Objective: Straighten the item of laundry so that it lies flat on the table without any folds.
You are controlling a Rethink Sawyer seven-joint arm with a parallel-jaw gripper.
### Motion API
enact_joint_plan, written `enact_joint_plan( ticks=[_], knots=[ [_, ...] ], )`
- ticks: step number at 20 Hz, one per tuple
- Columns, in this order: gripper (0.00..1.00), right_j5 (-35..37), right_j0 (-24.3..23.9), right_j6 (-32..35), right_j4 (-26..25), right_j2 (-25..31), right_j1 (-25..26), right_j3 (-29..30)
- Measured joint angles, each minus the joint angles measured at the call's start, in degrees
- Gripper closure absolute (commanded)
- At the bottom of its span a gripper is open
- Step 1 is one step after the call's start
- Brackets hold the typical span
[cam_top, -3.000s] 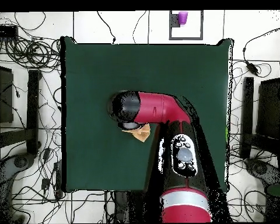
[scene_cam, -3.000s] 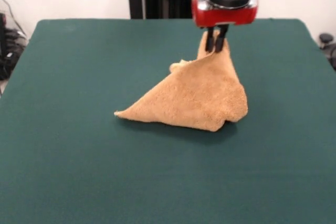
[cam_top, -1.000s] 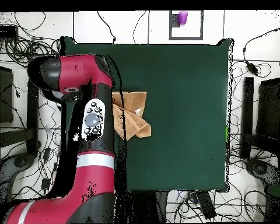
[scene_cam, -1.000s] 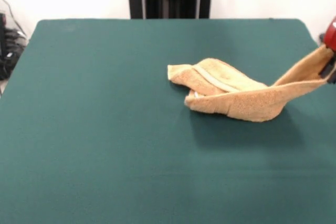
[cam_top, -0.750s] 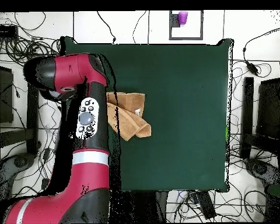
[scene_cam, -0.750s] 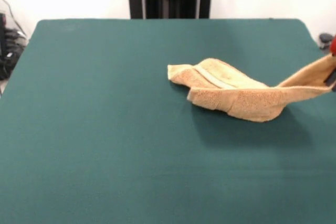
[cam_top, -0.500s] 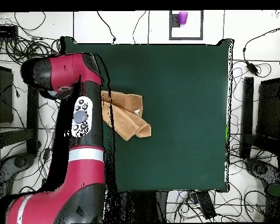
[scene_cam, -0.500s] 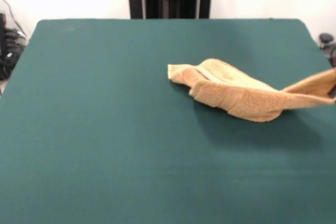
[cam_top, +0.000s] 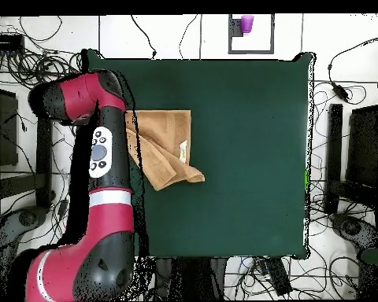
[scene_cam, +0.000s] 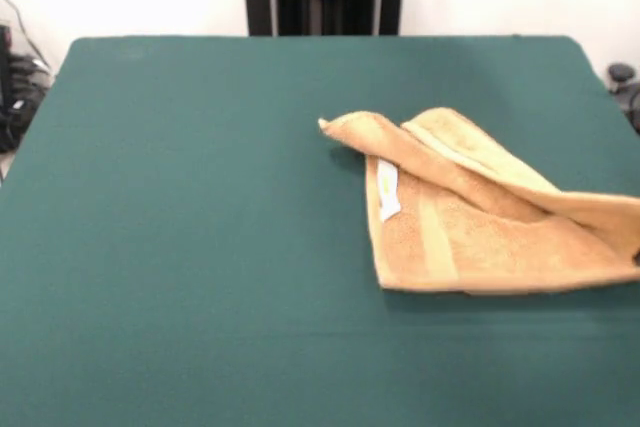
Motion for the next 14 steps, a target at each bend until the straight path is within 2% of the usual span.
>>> enact_joint_plan(
  ticks=[5, 8, 12, 14],
  knots=[
    [1.0, -3.25, -0.01, 9.98, -0.1, -6.02, 6.38, -8.38],
    [1.0, -3.88, -0.17, 14.64, -0.43, -9.67, 8.32, -12.31],
    [1.0, -6.09, -0.98, 23.62, -1.94, -16.93, 12.33, -19.19],
    [1.0, -7.2, -1.75, 31.21, -4.71, -22.36, 15.13, -23.93]
  ],
)
